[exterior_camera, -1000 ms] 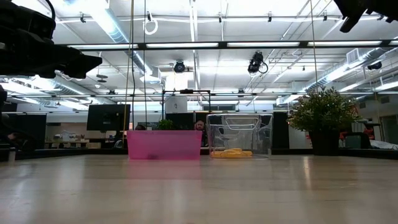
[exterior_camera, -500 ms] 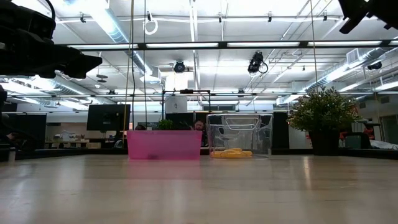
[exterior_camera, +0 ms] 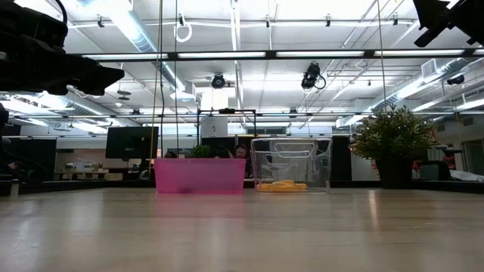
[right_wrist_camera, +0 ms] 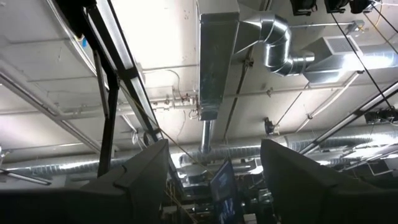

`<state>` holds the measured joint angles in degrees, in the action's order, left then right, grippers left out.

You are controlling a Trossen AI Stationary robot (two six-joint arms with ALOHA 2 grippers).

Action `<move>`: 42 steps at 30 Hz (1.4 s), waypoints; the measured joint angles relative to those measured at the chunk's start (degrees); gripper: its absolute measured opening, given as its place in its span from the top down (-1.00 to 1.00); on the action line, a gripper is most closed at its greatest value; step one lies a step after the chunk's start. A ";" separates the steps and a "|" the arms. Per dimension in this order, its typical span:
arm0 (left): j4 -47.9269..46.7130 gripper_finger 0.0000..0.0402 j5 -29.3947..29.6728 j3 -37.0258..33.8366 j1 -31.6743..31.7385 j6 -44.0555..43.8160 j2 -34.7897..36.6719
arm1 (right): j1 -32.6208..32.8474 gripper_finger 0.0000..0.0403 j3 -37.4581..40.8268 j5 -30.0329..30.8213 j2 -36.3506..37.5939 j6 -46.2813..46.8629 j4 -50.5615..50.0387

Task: Sort spring keychains
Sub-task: Return to Home Position

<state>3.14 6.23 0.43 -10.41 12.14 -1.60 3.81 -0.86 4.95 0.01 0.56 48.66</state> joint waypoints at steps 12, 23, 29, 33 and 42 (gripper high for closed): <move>0.02 -0.49 0.00 -0.02 0.00 0.00 0.01 | 0.00 -0.28 -0.04 -4.46 0.00 -3.79 -3.96; 0.02 -0.49 0.01 -0.02 0.00 0.00 0.01 | 0.01 -0.28 -0.04 -4.59 0.00 -10.77 -14.02; 0.00 -0.49 0.01 -0.01 0.00 0.01 -0.01 | 0.00 -0.28 -0.07 -4.59 0.00 -13.56 -19.04; 0.01 -0.49 0.00 -0.01 0.00 0.00 0.00 | 0.02 -0.28 -0.09 -4.59 0.00 -15.14 -22.58; 0.01 -0.49 -0.01 -0.01 0.00 0.00 0.00 | 0.01 -0.28 -0.09 -4.48 0.00 -17.65 -30.84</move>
<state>3.14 6.22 0.42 -10.41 12.14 -1.59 3.82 -0.95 0.47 0.01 -17.09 17.82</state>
